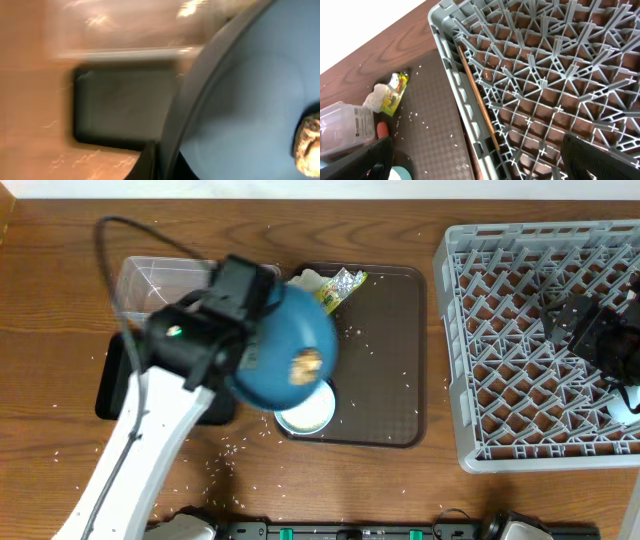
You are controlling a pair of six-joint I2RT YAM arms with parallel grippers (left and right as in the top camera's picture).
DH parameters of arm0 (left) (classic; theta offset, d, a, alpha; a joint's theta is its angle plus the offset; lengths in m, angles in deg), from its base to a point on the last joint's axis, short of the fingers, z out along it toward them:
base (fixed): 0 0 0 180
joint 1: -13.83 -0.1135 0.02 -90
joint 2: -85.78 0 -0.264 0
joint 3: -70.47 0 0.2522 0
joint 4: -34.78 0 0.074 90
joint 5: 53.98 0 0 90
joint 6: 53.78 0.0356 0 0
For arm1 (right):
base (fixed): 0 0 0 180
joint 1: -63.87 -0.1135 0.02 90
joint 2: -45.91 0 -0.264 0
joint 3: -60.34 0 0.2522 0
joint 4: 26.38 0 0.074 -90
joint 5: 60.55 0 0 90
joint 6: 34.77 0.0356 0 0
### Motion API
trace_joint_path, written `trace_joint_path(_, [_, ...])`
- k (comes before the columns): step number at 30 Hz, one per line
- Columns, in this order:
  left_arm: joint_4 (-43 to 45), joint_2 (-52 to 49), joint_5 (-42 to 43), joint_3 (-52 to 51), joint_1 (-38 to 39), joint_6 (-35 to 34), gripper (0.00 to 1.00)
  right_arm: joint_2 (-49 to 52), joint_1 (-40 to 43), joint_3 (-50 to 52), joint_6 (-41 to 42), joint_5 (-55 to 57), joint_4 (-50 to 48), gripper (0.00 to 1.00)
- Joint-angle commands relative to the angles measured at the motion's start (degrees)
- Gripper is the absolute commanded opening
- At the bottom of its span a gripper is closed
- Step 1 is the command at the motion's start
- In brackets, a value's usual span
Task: Sort waste into correct bins and load items into the dishwasher rack
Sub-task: 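Tip the teal plate over the clear bin to dump food scraps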
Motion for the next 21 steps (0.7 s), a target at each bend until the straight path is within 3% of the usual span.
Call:
trace_joint_path(1, [-3.78,2.43,-17.49,0.61,-3.89,-2.58,0.06,0.07,-0.59,-0.04,0.24,0.57,-0.57,0.99])
trace_joint_path(5, [-8.81,2.45,-26.62,-0.04,-7.96,-10.08,0.06,0.07,-0.59,-0.04,0.26,0.55,-1.95,0.99])
trace_joint_path(14, [-22.51,-7.06,-39.63,-5.49,-8.94,-37.29,0.06,0.07,-0.59,-0.04,0.24,0.55,-2.58,0.99])
trace_joint_path(21, [-23.1,-18.99,-41.24,-5.57,-8.92,-37.77,0.06,0.07,-0.59,-0.04,0.24,0.55,-2.58,0.99])
